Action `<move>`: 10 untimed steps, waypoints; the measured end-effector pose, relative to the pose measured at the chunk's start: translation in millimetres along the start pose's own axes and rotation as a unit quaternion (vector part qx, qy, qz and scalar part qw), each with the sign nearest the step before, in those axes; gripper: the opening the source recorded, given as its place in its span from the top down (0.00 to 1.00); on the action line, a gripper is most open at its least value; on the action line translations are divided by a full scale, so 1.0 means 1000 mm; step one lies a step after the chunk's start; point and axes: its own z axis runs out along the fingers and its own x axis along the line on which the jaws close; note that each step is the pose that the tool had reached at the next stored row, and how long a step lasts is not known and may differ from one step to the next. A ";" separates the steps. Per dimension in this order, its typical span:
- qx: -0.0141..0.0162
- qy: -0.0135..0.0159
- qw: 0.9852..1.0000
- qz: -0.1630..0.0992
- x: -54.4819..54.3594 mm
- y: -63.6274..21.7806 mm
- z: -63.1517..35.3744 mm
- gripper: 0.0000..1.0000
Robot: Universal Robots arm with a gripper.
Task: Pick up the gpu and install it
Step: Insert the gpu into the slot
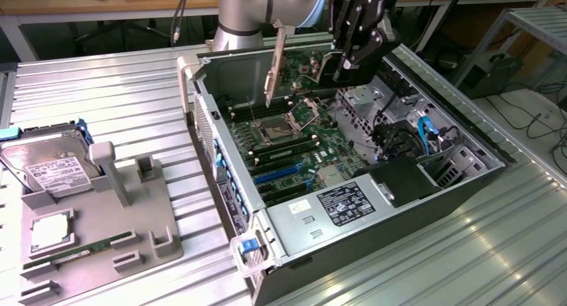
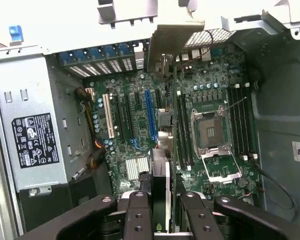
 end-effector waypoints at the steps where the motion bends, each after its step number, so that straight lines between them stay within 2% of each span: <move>1: 0.000 0.000 1.000 -0.015 0.000 0.0000 0.0000 0.73; 10: 0.000 0.001 1.000 -0.023 0.000 0.0000 0.0004 0.73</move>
